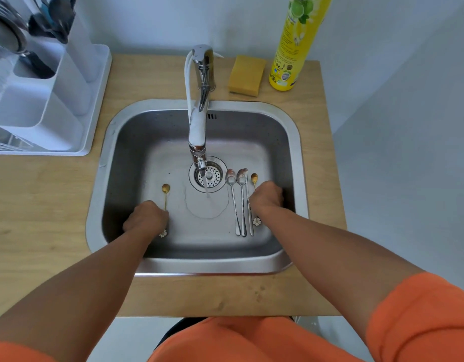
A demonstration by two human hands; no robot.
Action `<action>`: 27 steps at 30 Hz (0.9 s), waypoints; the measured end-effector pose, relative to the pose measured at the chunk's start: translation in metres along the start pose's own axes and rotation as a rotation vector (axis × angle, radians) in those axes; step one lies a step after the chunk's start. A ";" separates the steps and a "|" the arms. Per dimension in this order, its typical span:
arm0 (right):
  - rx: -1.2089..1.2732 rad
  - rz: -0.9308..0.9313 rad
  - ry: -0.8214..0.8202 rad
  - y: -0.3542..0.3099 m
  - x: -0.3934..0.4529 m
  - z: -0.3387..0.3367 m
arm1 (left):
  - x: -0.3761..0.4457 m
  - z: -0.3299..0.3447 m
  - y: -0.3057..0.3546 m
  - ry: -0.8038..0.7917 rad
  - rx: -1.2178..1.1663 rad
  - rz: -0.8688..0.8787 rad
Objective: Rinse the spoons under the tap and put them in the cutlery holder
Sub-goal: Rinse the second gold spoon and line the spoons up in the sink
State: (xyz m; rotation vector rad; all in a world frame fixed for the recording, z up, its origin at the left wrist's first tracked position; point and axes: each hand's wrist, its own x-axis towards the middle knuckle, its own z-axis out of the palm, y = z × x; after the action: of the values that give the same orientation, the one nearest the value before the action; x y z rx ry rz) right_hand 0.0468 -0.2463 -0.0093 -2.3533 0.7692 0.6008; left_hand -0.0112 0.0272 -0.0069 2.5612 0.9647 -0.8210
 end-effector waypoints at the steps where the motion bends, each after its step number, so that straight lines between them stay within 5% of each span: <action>1: -0.005 0.000 0.000 0.000 0.000 0.000 | 0.000 0.000 -0.001 -0.033 -0.014 0.003; 11: 0.022 -0.118 0.026 -0.016 -0.020 0.002 | -0.014 0.011 0.018 -0.201 -0.287 0.101; 19: 0.159 -0.224 -0.368 -0.037 -0.043 0.024 | -0.038 0.018 0.049 -0.245 -0.425 0.246; 27: 0.375 -0.101 -0.486 -0.030 -0.048 0.028 | -0.044 0.025 0.050 -0.295 -0.365 0.349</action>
State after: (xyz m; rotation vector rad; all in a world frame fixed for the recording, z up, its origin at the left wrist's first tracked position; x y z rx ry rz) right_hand 0.0246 -0.1900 0.0088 -1.7903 0.4848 0.8580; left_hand -0.0148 -0.0427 0.0025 2.1329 0.5019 -0.8047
